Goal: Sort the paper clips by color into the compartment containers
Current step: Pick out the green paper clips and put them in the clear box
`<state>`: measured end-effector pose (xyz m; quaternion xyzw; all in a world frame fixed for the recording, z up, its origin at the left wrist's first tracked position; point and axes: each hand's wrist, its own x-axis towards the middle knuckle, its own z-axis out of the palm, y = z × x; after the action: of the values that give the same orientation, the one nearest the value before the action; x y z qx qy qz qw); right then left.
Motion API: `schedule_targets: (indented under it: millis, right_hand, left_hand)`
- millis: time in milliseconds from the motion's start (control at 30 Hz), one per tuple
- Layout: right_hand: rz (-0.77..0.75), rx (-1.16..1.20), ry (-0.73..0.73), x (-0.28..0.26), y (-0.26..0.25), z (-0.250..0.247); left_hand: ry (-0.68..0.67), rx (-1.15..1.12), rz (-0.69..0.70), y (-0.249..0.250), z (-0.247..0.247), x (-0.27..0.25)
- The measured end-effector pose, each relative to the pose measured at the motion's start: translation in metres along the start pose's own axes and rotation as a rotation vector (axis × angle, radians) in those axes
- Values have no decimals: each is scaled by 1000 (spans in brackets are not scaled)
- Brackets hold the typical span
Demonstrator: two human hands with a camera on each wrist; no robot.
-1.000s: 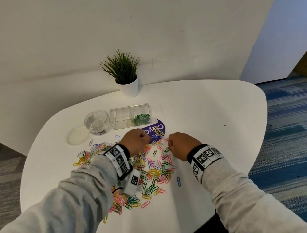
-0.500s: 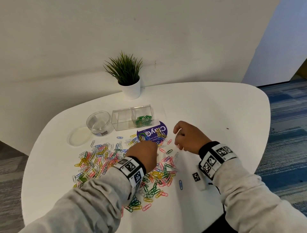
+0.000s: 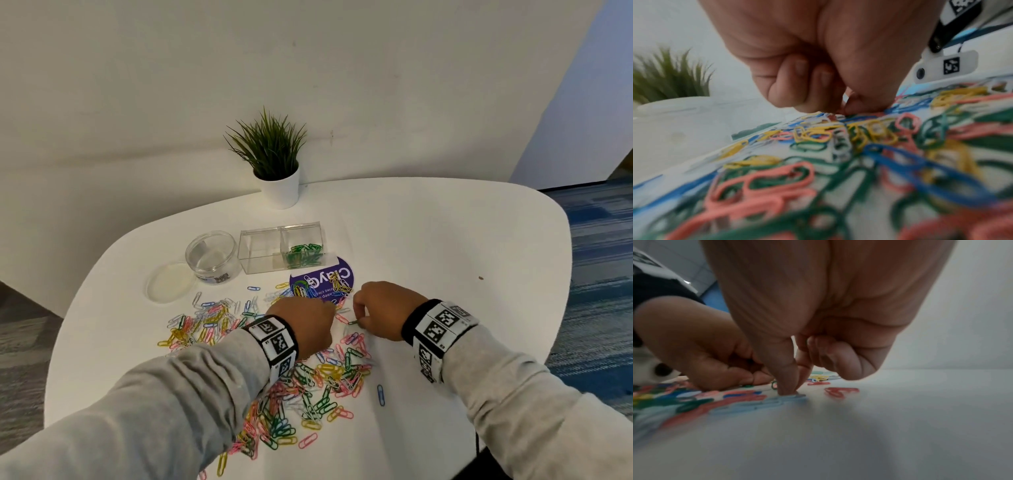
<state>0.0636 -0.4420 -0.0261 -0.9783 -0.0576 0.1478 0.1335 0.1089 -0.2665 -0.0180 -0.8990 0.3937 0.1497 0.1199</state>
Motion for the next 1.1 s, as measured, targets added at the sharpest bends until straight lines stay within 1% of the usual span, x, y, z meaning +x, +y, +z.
schedule_targets:
  millis: [67, 133, 267, 333, 400, 467, 567, 667, 733, 800, 833, 900, 967, 1000, 1033, 1100]
  right_hand:
    - [-11, -13, -21, 1, 1, -2]
    - [12, 42, 2, 3, 4, -11]
    - [78, 184, 155, 19, 7, -43]
    - [74, 193, 208, 35, 1, -61]
    - [52, 157, 233, 53, -10, -78]
    - [18, 102, 238, 74, -24, -91]
    - [-22, 20, 230, 102, -43, -100]
    - [-47, -22, 228, 123, -52, -95]
    - [-59, -25, 182, 129, -53, -86]
    - [-75, 10, 192, 124, -50, -81]
    - [-84, 54, 233, 117, -47, -79]
    - [-100, 141, 363, 99, -39, -75]
    - [-77, 170, 445, 71, -28, -70]
    - [-57, 149, 430, 54, -22, -67]
    - [-37, 117, 375, 36, -17, -62]
    - [-23, 72, 184, -1, -10, -49]
  left_hand:
    - [5, 15, 19, 0, -1, 1]
    - [16, -37, 22, -4, -1, 2]
    - [78, -219, 21, -20, -1, 4]
    - [103, -269, 24, -23, -2, 1]
    - [94, -266, 55, -21, 0, -2]
    - [71, -223, 86, -17, 5, -5]
    - [88, -163, 108, -13, 9, -6]
    - [89, -154, 101, -10, 11, -10]
    - [92, -166, 95, -10, 15, -12]
    - [79, -164, 79, -11, 17, -13]
    - [69, -158, 69, -10, 16, -13]
    - [50, -137, 77, -11, 13, -12]
    - [76, -216, 67, -16, 7, -9]
    - [105, -311, 50, -21, 1, -6]
    - [148, -409, 18, -30, -6, -1]
    - [253, -510, -60, -52, -24, 14]
